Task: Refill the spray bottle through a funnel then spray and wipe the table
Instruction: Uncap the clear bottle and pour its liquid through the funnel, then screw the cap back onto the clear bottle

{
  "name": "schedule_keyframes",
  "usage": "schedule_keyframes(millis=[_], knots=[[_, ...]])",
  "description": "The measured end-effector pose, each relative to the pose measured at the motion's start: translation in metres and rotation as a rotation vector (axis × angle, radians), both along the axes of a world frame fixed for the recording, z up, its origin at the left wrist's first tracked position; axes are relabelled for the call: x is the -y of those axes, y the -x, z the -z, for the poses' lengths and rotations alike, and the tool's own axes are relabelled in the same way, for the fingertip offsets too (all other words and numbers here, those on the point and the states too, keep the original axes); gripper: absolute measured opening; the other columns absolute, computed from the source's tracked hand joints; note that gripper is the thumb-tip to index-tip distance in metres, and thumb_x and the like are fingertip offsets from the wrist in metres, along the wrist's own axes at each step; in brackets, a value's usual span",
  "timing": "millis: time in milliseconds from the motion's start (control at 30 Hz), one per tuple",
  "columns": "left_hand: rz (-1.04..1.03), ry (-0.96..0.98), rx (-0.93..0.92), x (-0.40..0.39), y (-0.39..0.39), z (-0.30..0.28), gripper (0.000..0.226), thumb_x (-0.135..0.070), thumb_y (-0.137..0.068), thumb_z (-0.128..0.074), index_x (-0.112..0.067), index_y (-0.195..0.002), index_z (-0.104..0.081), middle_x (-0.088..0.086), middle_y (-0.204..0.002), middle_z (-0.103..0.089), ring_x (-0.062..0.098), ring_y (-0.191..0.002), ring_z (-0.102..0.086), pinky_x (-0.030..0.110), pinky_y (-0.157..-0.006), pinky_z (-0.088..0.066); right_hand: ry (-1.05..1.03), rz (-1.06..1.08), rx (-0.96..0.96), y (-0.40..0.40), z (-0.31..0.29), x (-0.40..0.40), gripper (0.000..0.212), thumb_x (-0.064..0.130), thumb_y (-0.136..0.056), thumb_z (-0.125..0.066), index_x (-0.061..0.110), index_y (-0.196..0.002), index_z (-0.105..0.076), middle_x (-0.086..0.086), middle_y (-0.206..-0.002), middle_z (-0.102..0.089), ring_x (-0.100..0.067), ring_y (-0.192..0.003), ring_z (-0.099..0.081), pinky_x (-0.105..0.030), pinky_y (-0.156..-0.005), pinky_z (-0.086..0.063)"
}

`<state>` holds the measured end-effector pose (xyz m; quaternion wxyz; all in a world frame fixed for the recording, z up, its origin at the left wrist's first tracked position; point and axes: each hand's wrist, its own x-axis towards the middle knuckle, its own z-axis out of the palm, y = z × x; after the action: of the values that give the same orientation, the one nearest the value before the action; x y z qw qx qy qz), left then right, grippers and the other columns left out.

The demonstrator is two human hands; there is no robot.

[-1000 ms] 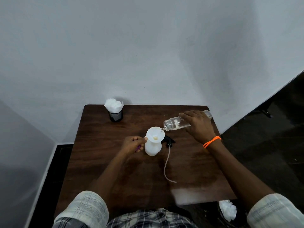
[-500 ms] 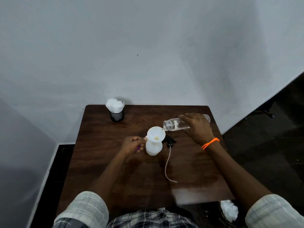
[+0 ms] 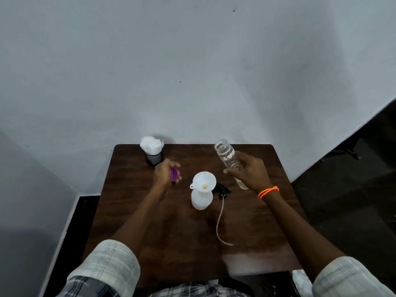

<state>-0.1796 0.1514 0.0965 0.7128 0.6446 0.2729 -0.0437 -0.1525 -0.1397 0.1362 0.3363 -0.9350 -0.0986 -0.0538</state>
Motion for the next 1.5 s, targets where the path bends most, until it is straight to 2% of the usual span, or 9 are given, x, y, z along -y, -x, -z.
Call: schedule_keyframes(millis=[67,133,200,300,433,633,1000,1267,1500], knots=[[-0.015,-0.016,0.04,0.005,-0.017,-0.013,0.022,-0.017,-0.092,-0.046,-0.003,-0.09,-0.063,0.017,-0.065,-0.058,0.024,-0.048,-0.057,0.024,-0.046,-0.045,-0.154,-0.004,-0.038,0.0,-0.008,-0.008,0.05,0.047,-0.063,-0.093,0.027,-0.105,-0.074,0.012,-0.089,-0.076,-0.001,-0.081,-0.07,-0.024,-0.074,-0.056],[-0.024,-0.1,0.089,0.01,-0.033,-0.025,0.02,-0.026,-0.091,-0.058,-0.01,-0.103,-0.061,0.01,-0.068,-0.065,0.021,-0.062,-0.065,0.035,-0.069,-0.055,-0.283,-0.007,-0.071,-0.001,-0.016,-0.018,0.043,0.04,-0.065,-0.095,0.024,-0.1,-0.076,0.009,-0.085,-0.077,-0.004,-0.081,-0.073,-0.022,-0.074,-0.057],[-0.03,-0.192,0.144,0.017,-0.043,-0.041,0.045,-0.041,-0.084,-0.074,-0.017,-0.117,-0.055,0.0,-0.084,-0.068,0.014,-0.078,-0.067,0.034,-0.081,-0.054,-0.37,-0.011,-0.096,-0.001,-0.02,-0.025,0.037,0.037,-0.066,-0.095,0.021,-0.095,-0.077,0.006,-0.084,-0.078,-0.008,-0.081,-0.075,-0.024,-0.074,-0.058],[-0.055,-0.18,0.227,0.025,-0.052,-0.065,0.068,-0.057,-0.065,-0.087,-0.021,-0.115,-0.06,-0.004,-0.099,-0.069,0.011,-0.089,-0.07,0.03,-0.082,-0.057,-0.424,-0.034,-0.141,-0.002,-0.023,-0.035,0.04,0.041,-0.066,-0.094,0.019,-0.096,-0.078,0.003,-0.087,-0.079,-0.013,-0.086,-0.076,-0.035,-0.08,-0.062],[0.006,-0.042,0.371,0.035,-0.06,-0.083,0.058,-0.047,-0.059,-0.095,-0.019,-0.104,-0.072,0.002,-0.098,-0.077,0.019,-0.091,-0.076,0.04,-0.086,-0.062,-0.456,-0.073,-0.174,0.001,-0.024,-0.046,0.038,0.039,-0.067,-0.094,0.019,-0.096,-0.078,0.001,-0.087,-0.079,-0.021,-0.088,-0.076,-0.044,-0.082,-0.062],[0.102,-0.104,0.481,0.043,-0.065,-0.096,0.045,-0.036,-0.063,-0.094,-0.024,-0.103,-0.077,-0.005,-0.098,-0.078,0.012,-0.098,-0.074,0.039,-0.094,-0.059,-0.479,-0.107,-0.182,0.01,-0.028,-0.059,0.033,0.034,-0.066,-0.095,0.021,-0.092,-0.078,0.002,-0.084,-0.079,-0.014,-0.08,-0.075,-0.036,-0.074,-0.061],[0.329,-0.229,0.514,0.042,-0.063,-0.102,0.042,-0.023,-0.066,-0.095,-0.019,-0.105,-0.08,-0.004,-0.098,-0.079,0.012,-0.096,-0.074,0.029,-0.092,-0.058,-0.41,-0.094,-0.18,0.005,-0.032,-0.058,0.036,0.04,-0.064,-0.094,0.019,-0.086,-0.076,0.001,-0.081,-0.078,-0.018,-0.081,-0.075,-0.042,-0.076,-0.061],[0.332,-0.091,0.514,0.04,-0.06,-0.101,0.037,-0.009,-0.076,-0.087,-0.01,-0.111,-0.077,0.002,-0.106,-0.078,0.016,-0.101,-0.073,0.029,-0.093,-0.057,-0.387,-0.051,-0.179,0.0,-0.033,-0.056,0.042,0.047,-0.061,-0.094,0.015,-0.078,-0.072,-0.006,-0.076,-0.075,-0.027,-0.076,-0.072,-0.046,-0.07,-0.059],[0.28,-0.027,0.524,0.044,-0.057,-0.102,0.031,-0.006,-0.079,-0.084,-0.005,-0.108,-0.074,0.006,-0.104,-0.077,0.012,-0.095,-0.071,0.031,-0.09,-0.057,-0.39,-0.073,-0.181,0.0,-0.038,-0.056,0.03,0.039,-0.063,-0.095,0.025,-0.077,-0.073,0.003,-0.075,-0.076,-0.011,-0.072,-0.073,-0.027,-0.064,-0.057]])
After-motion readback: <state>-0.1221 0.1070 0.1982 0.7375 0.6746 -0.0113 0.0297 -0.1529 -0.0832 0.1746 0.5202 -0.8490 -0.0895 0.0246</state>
